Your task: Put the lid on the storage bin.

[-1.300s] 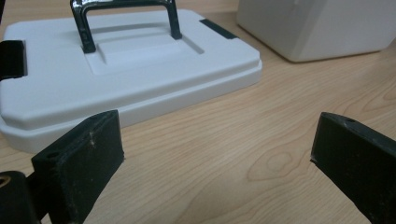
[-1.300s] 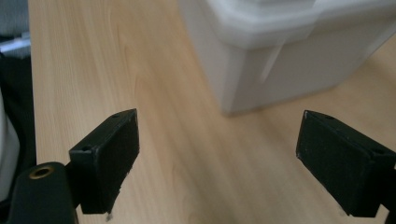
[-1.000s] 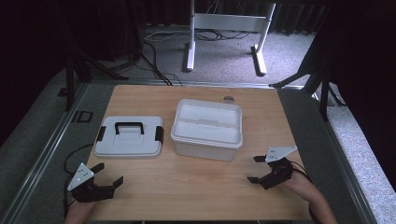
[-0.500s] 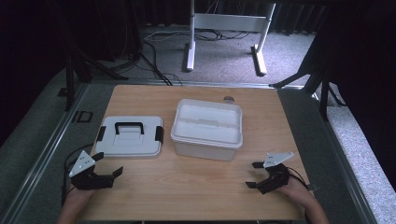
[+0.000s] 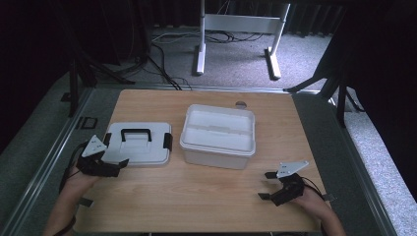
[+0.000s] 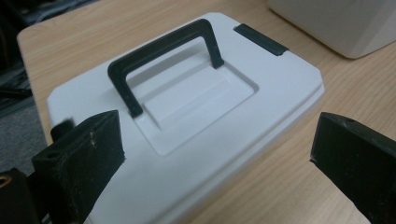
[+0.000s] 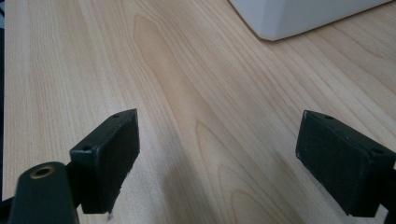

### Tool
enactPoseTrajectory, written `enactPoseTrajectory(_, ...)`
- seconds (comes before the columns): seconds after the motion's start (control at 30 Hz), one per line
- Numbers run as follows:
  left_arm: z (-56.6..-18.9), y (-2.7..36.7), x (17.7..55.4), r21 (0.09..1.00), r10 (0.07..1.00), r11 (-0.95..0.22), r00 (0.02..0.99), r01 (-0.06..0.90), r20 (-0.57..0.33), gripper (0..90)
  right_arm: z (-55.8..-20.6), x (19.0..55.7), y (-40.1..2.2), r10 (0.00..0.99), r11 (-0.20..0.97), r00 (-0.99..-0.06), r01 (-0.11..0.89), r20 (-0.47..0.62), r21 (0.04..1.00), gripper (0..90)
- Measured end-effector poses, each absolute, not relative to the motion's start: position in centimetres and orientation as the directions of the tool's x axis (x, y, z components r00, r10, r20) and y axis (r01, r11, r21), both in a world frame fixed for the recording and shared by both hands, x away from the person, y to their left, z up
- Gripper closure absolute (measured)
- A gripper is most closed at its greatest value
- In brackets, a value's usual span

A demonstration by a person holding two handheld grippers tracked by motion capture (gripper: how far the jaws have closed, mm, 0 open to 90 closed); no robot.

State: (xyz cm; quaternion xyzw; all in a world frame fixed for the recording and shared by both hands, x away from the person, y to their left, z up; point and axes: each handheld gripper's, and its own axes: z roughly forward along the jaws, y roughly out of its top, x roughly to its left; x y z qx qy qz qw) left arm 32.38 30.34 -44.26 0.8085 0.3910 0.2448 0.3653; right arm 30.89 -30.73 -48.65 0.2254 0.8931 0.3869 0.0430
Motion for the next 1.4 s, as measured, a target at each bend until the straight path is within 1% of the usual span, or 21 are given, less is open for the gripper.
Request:
enactPoseTrajectory(0.17, -43.6, 29.9, 34.8, 0.718, 0.793, -0.501, 0.589, 0.483, 0.157, 2.4, -48.7, 30.9, -30.6, 0.43, 0.604, -0.897, 0.369, 0.101, 0.706, 13.2)
enactPoseTrajectory(0.23, -43.3, 29.8, 35.8, 0.704, 0.785, -0.515, 0.598, 0.488, 0.159, 2.4, -48.8, 30.9, -30.6, 0.428, 0.606, -0.898, 0.369, 0.102, 0.705, 13.1)
enactPoseTrajectory(0.33, -43.0, 29.1, 37.4, 0.648, 0.758, -0.581, 0.617, 0.492, 0.21, 2.4, -48.7, 30.9, -30.7, 0.426, 0.605, -0.898, 0.37, 0.106, 0.705, 13.2)
enactPoseTrajectory(0.37, -43.0, 29.1, 37.4, 0.648, 0.758, -0.581, 0.617, 0.492, 0.21, 2.5, -48.7, 30.9, -30.7, 0.426, 0.605, -0.898, 0.37, 0.106, 0.705, 13.2)
enactPoseTrajectory(0.43, -42.7, 28.5, 38.8, 0.603, 0.734, -0.625, 0.636, 0.496, 0.238, 2.6, -48.8, 31.0, -30.7, 0.426, 0.608, -0.898, 0.374, 0.109, 0.701, 13.2)
enactPoseTrajectory(0.57, -42.4, 27.9, 40.7, 0.544, 0.705, -0.673, 0.657, 0.501, 0.267, 5.9, -48.9, 31.0, -30.7, 0.428, 0.608, -0.897, 0.377, 0.111, 0.698, 13.2)
enactPoseTrajectory(0.6, -42.4, 27.9, 40.7, 0.544, 0.705, -0.673, 0.657, 0.501, 0.267, 6.0, -48.9, 31.0, -30.7, 0.428, 0.608, -0.897, 0.377, 0.111, 0.698, 13.2)
enactPoseTrajectory(0.63, -42.5, 27.7, 41.5, 0.496, 0.683, -0.707, 0.671, 0.505, 0.29, 8.4, -48.9, 31.0, -30.7, 0.427, 0.608, -0.897, 0.379, 0.116, 0.698, 13.2)
enactPoseTrajectory(0.67, -42.5, 27.7, 41.5, 0.496, 0.683, -0.707, 0.671, 0.505, 0.29, 11.0, -48.9, 31.0, -30.7, 0.427, 0.608, -0.897, 0.379, 0.116, 0.698, 13.2)
enactPoseTrajectory(0.7, -42.5, 27.6, 42.0, 0.476, 0.671, -0.722, 0.676, 0.503, 0.305, 11.0, -48.9, 31.0, -30.7, 0.427, 0.607, -0.897, 0.38, 0.117, 0.698, 13.3)
enactPoseTrajectory(0.8, -42.4, 27.1, 43.2, 0.426, 0.629, -0.765, 0.702, 0.482, 0.334, 20.9, -49.0, 31.0, -30.7, 0.425, 0.609, -0.897, 0.382, 0.121, 0.695, 13.3)
enactPoseTrajectory(0.87, -42.4, 26.9, 43.4, 0.417, 0.619, -0.773, 0.71, 0.478, 0.335, 24.8, -49.0, 31.1, -30.7, 0.423, 0.609, -0.898, 0.382, 0.123, 0.695, 13.3)
enactPoseTrajectory(0.9, -42.5, 26.2, 43.9, 0.386, 0.582, -0.802, 0.743, 0.457, 0.33, 29.0, -49.0, 31.0, -30.7, 0.421, 0.612, -0.899, 0.381, 0.123, 0.693, 13.3)
enactPoseTrajectory(1.0, -42.7, 25.9, 44.4, 0.36, 0.56, -0.818, 0.767, 0.449, 0.315, 33.1, -49.0, 31.0, -30.7, 0.42, 0.616, -0.899, 0.38, 0.12, 0.69, 13.3)
enactPoseTrajectory(1.03, -42.9, 25.5, 44.8, 0.33, 0.534, -0.837, 0.781, 0.436, 0.324, 34.2, -49.0, 31.0, -30.7, 0.421, 0.617, -0.899, 0.379, 0.117, 0.69, 13.3)
enactPoseTrajectory(1.13, -43.1, 25.1, 45.2, 0.314, 0.521, -0.847, 0.787, 0.429, 0.33, 39.0, -49.1, 31.0, -30.7, 0.421, 0.617, -0.9, 0.379, 0.117, 0.69, 13.3)
enactPoseTrajectory(1.17, -43.3, 24.7, 45.4, 0.299, 0.502, -0.858, 0.803, 0.417, 0.321, 43.4, -49.2, 31.0, -30.7, 0.422, 0.619, -0.899, 0.381, 0.118, 0.687, 13.3)
enactPoseTrajectory(1.23, -43.4, 24.5, 45.4, 0.289, 0.487, -0.867, 0.814, 0.406, 0.318, 45.5, -49.2, 31.0, -30.7, 0.421, 0.622, -0.899, 0.38, 0.116, 0.685, 13.3)
enactPoseTrajectory(1.27, -43.2, 24.5, 45.4, 0.28, 0.476, -0.874, 0.815, 0.396, 0.332, 47.6, -49.2, 31.0, -30.7, 0.421, 0.621, -0.9, 0.38, 0.117, 0.685, 13.3)
enactPoseTrajectory(1.3, -43.1, 24.5, 45.4, 0.286, 0.48, -0.871, 0.814, 0.399, 0.327, 52.7, -49.2, 31.0, -30.7, 0.42, 0.621, -0.9, 0.378, 0.116, 0.687, 13.3)
enactPoseTrajectory(1.4, -42.8, 24.6, 45.2, 0.276, 0.468, -0.879, 0.819, 0.39, 0.331, 58.4, -49.1, 31.0, -30.7, 0.421, 0.619, -0.9, 0.378, 0.115, 0.688, 13.3)
